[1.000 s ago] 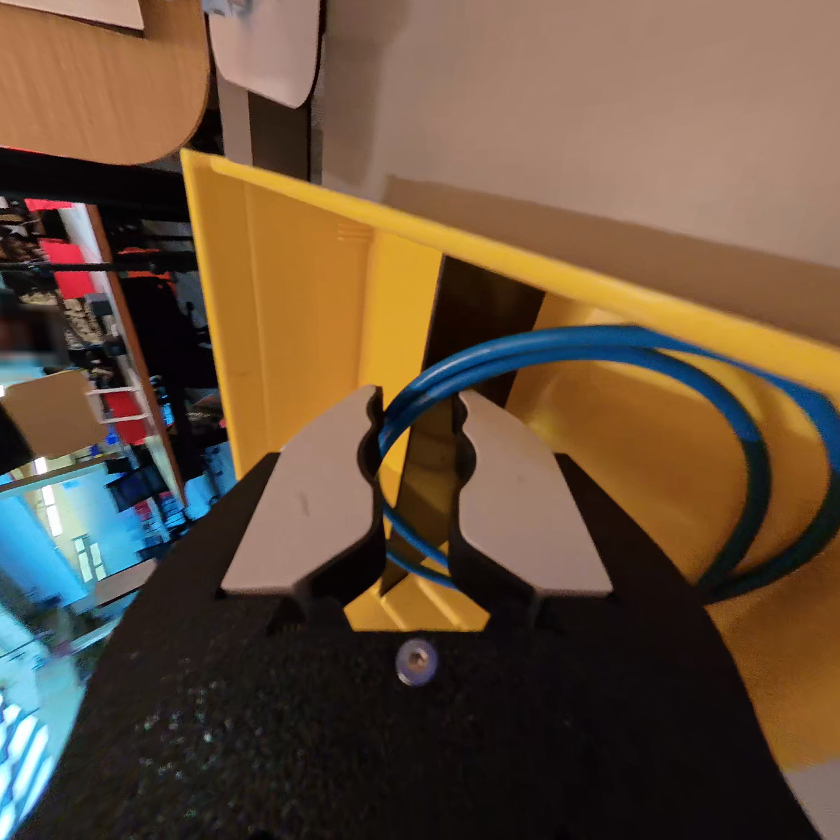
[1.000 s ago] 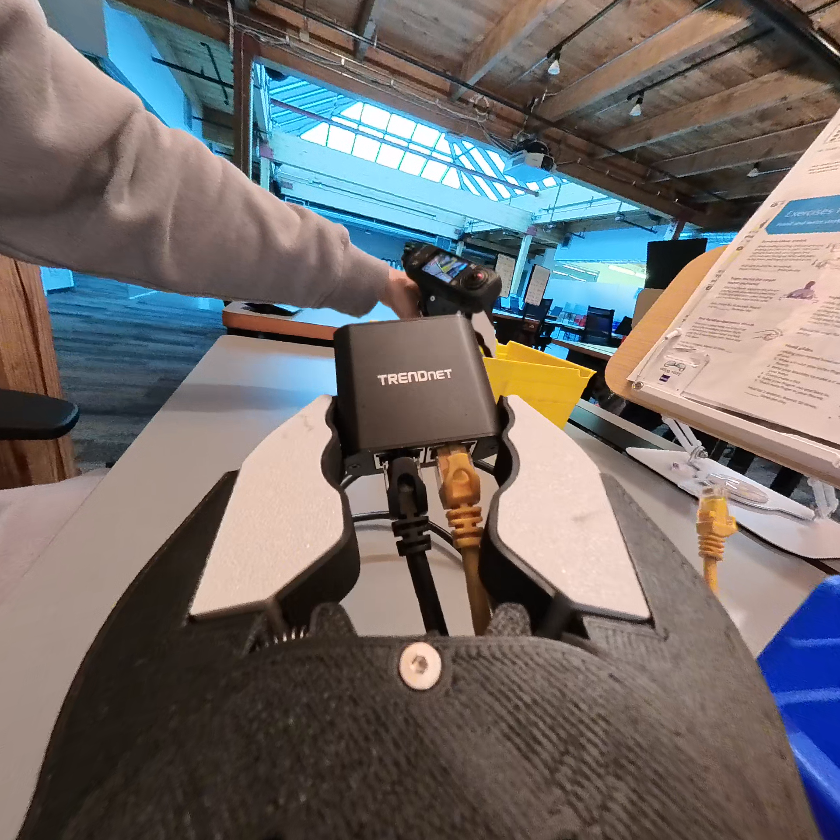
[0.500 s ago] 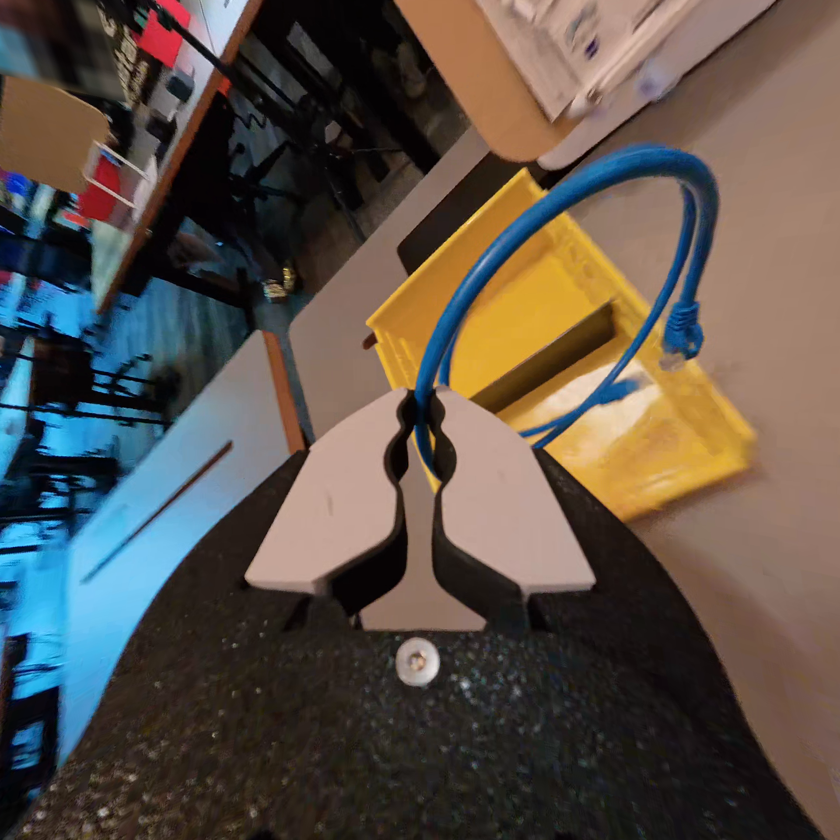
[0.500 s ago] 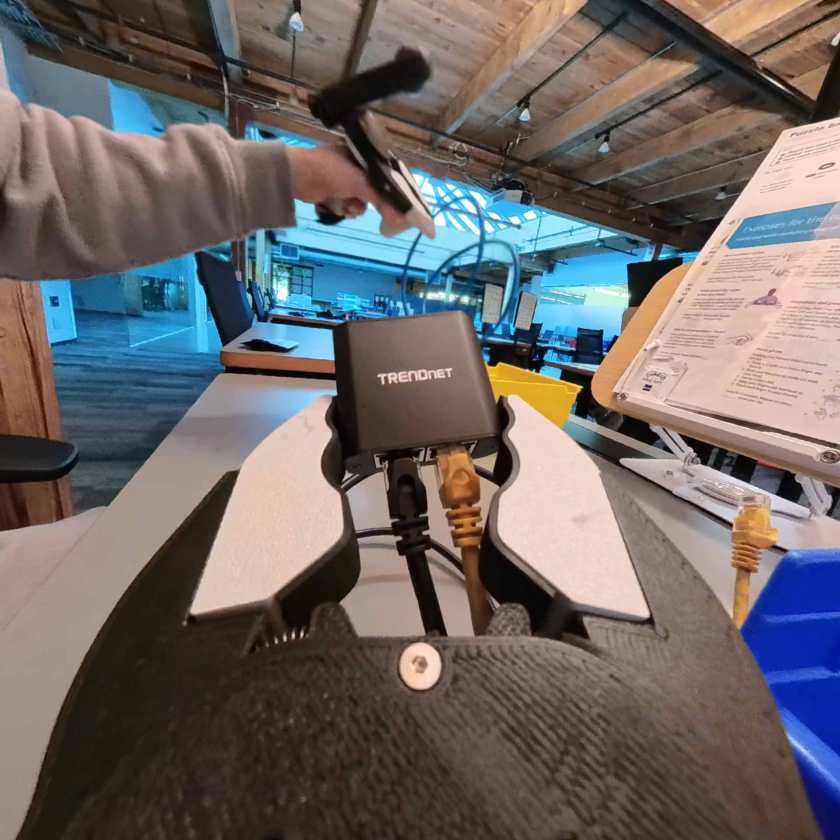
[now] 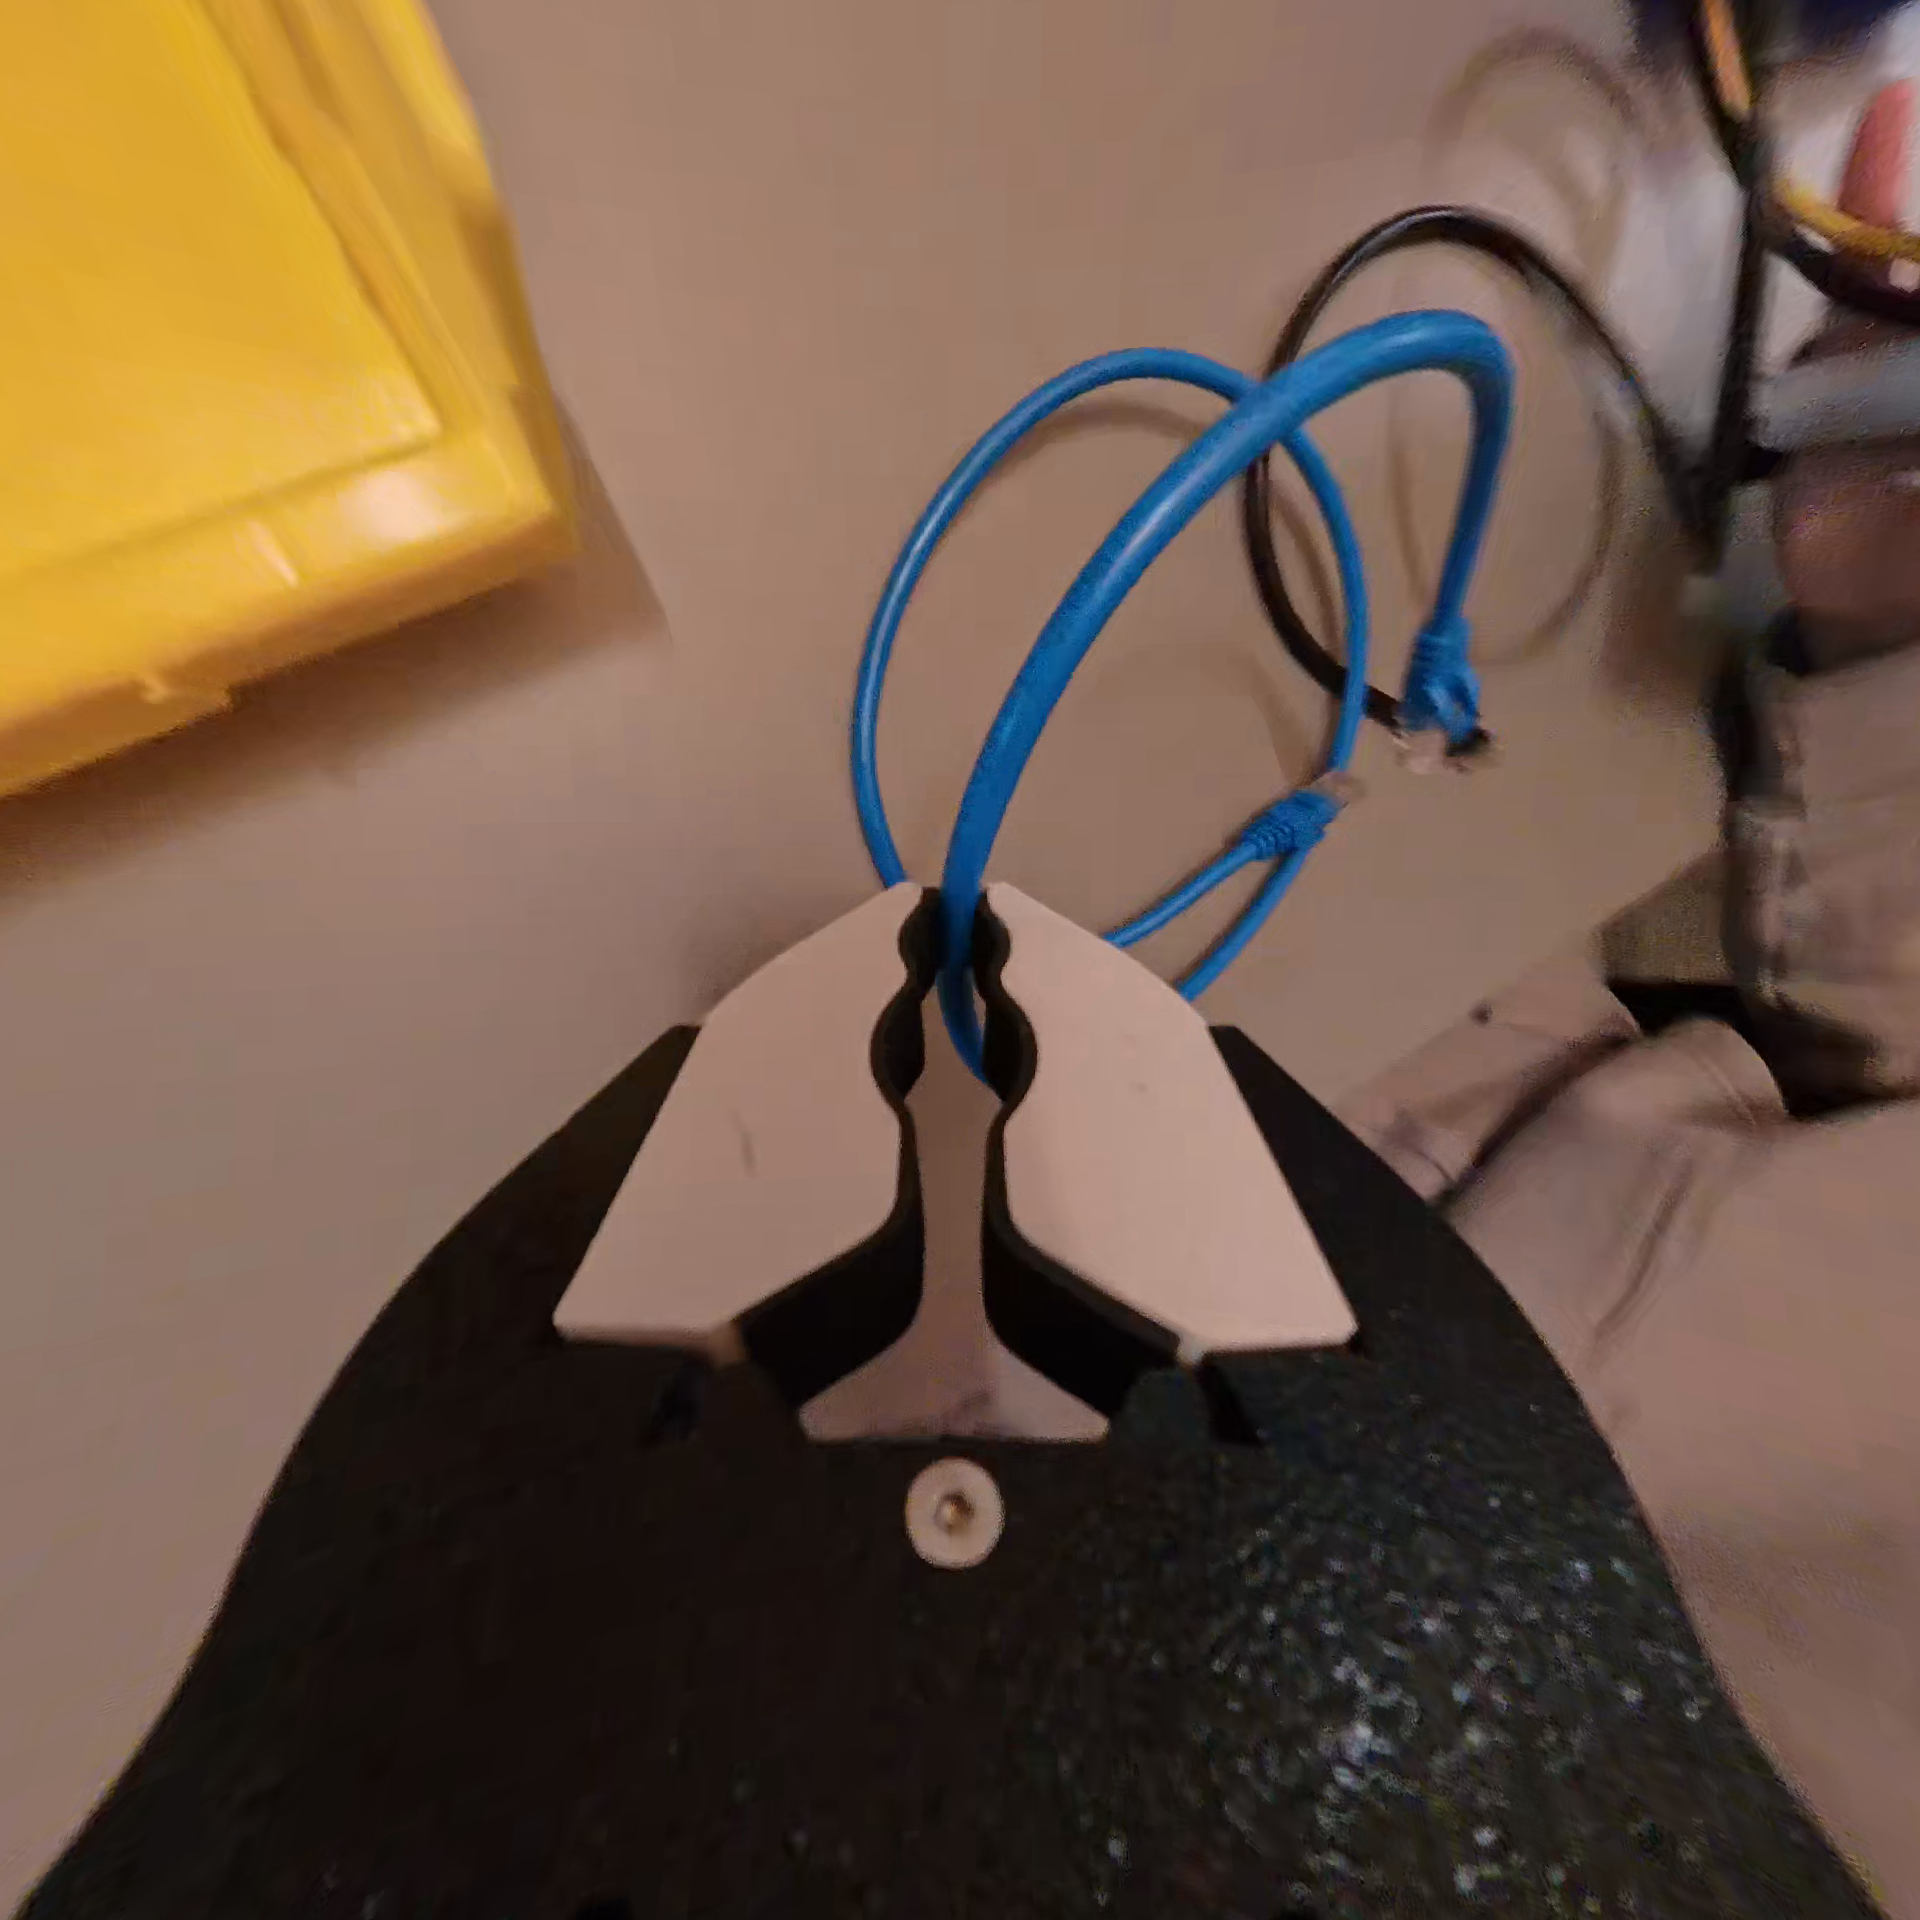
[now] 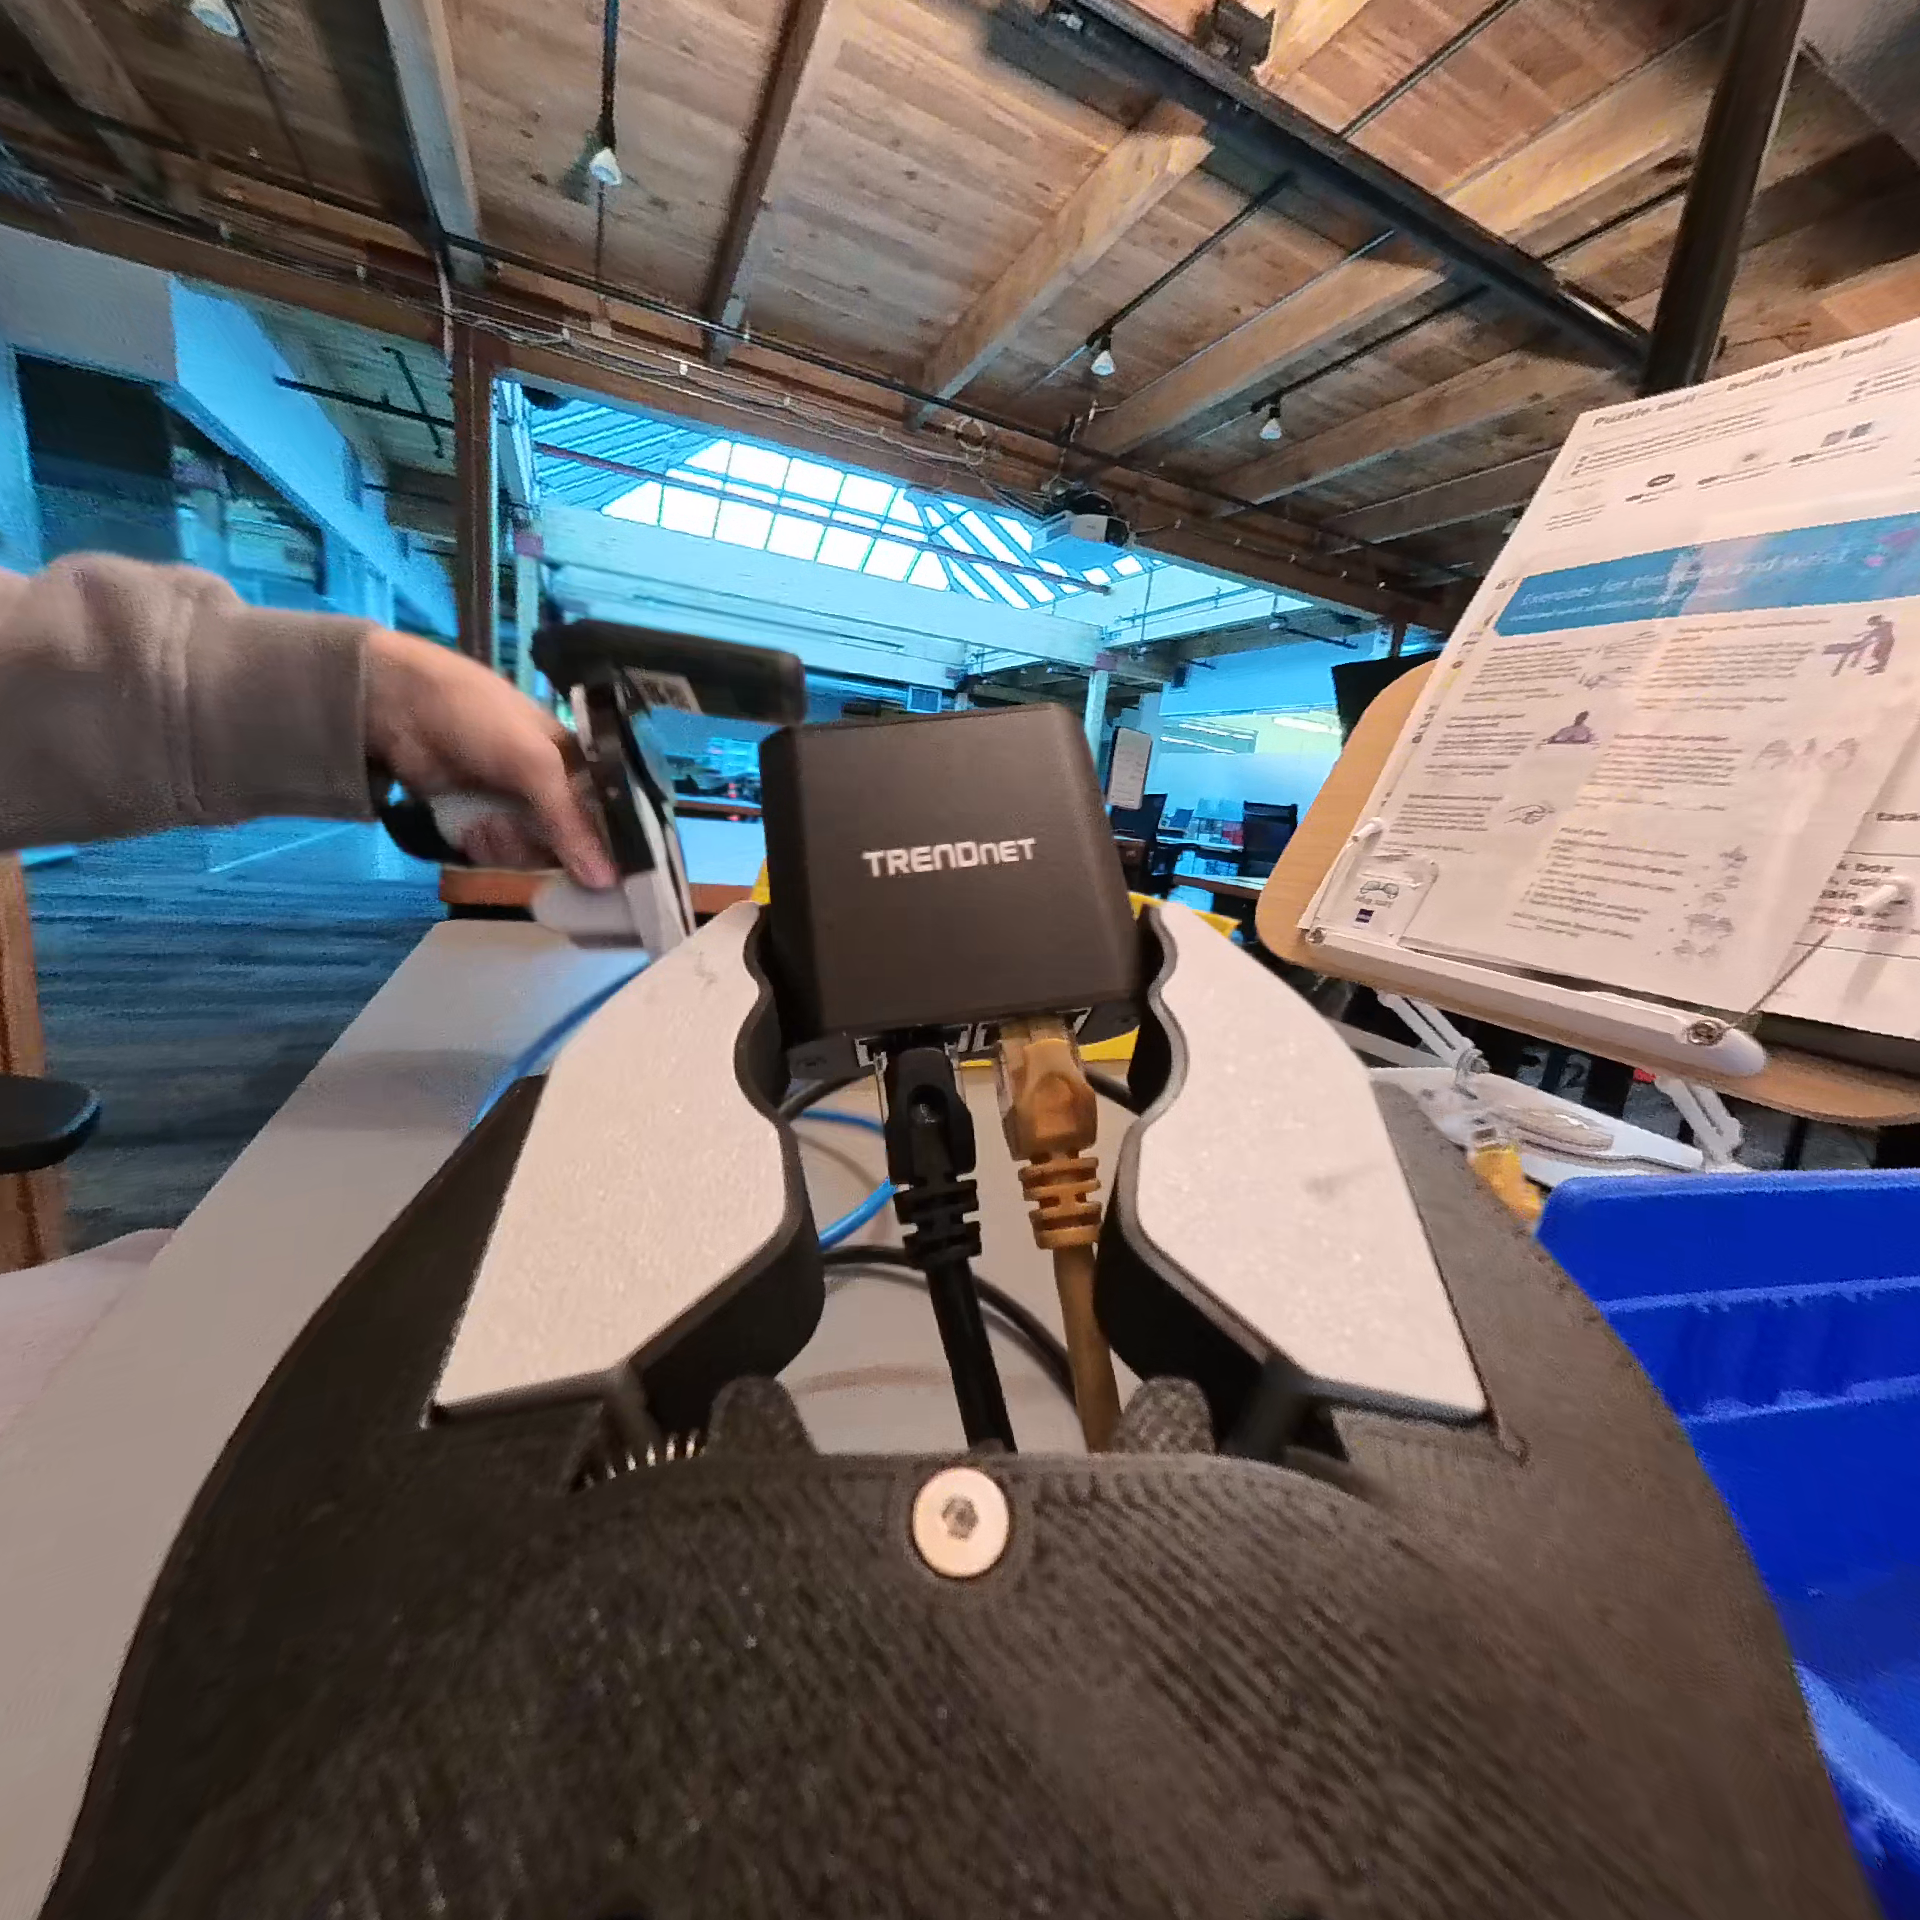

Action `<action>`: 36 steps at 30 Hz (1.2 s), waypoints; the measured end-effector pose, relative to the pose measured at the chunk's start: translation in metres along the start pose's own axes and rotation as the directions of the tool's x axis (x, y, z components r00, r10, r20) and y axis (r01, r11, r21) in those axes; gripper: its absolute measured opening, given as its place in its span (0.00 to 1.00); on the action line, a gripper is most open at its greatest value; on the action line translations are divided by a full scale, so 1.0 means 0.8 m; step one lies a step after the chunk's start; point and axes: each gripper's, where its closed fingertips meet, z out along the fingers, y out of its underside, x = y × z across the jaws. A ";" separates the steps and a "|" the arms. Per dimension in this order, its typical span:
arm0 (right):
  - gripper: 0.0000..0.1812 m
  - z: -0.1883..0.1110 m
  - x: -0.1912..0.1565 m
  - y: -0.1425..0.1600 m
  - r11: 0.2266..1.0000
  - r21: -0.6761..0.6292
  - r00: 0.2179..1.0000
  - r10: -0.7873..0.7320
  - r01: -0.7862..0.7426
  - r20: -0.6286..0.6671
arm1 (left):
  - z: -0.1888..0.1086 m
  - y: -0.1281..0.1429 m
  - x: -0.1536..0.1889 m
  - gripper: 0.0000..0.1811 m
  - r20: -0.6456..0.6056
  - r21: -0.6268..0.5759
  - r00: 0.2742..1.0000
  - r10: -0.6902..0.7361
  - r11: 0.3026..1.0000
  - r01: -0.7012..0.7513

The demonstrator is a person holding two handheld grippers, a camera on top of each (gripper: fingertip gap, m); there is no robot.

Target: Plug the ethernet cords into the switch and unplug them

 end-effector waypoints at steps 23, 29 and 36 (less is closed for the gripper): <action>0.36 0.001 -0.016 0.006 1.000 -0.017 0.994 0.003 -0.002 0.111 | 0.071 -0.036 0.081 0.16 0.302 -0.051 0.173 0.937 0.197 -0.979; 0.36 0.000 -0.025 0.006 1.000 -0.017 0.985 0.012 -0.009 0.170 | 0.118 -0.047 0.101 0.16 -0.010 -0.091 -0.097 0.995 -0.097 -0.991; 0.36 0.001 -0.023 0.006 0.999 -0.021 0.986 0.027 -0.023 0.165 | 0.139 -0.048 0.097 0.03 -0.159 -0.065 0.065 0.985 0.056 -0.996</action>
